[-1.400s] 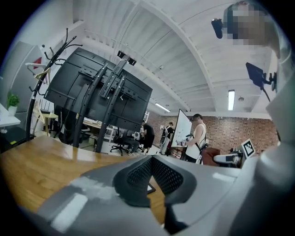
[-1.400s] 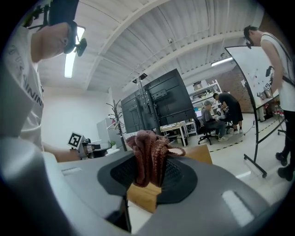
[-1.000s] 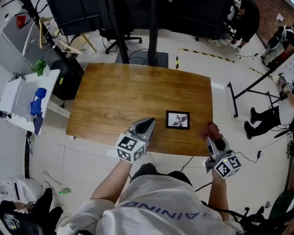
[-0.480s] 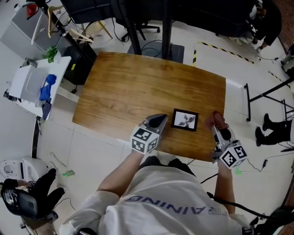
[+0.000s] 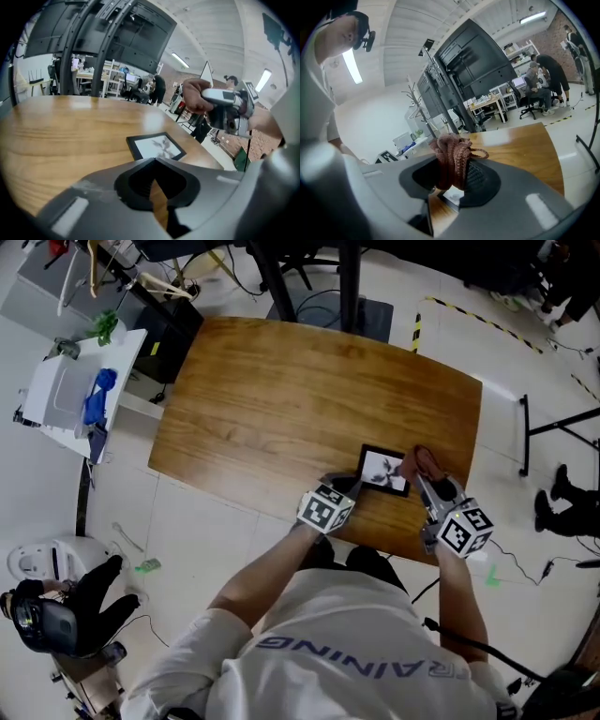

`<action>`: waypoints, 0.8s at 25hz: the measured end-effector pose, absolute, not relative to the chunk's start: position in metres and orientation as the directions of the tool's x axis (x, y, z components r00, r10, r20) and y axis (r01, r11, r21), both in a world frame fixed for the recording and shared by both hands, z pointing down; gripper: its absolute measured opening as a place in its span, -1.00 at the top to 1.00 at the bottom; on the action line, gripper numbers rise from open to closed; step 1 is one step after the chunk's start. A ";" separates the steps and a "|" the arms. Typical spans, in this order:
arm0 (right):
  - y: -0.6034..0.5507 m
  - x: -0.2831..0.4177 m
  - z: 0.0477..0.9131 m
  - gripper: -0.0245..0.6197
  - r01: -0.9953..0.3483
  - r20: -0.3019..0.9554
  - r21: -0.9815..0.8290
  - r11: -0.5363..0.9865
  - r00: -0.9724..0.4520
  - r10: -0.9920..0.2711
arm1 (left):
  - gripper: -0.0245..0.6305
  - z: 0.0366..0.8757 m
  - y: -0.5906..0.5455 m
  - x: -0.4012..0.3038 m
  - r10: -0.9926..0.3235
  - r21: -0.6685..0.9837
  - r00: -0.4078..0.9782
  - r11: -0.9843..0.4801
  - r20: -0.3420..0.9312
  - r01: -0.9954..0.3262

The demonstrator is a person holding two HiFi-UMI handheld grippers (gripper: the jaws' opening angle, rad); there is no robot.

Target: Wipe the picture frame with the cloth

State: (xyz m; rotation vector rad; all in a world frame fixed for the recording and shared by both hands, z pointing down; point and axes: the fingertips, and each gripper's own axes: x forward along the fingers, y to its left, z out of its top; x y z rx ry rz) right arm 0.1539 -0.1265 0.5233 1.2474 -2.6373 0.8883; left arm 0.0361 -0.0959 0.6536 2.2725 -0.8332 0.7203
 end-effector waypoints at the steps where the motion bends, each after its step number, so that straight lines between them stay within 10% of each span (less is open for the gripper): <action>1: -0.129 0.148 0.533 0.56 -0.727 0.334 -0.479 0.492 -0.669 -0.664 | 0.91 0.664 -0.093 0.037 -0.352 0.345 0.644 -0.621 0.679 -0.704; 20: -0.158 0.055 0.653 0.57 -0.694 0.560 -0.634 0.341 -0.717 -0.416 | 0.91 0.689 -0.091 0.041 -0.319 0.358 0.639 -0.618 0.700 -0.700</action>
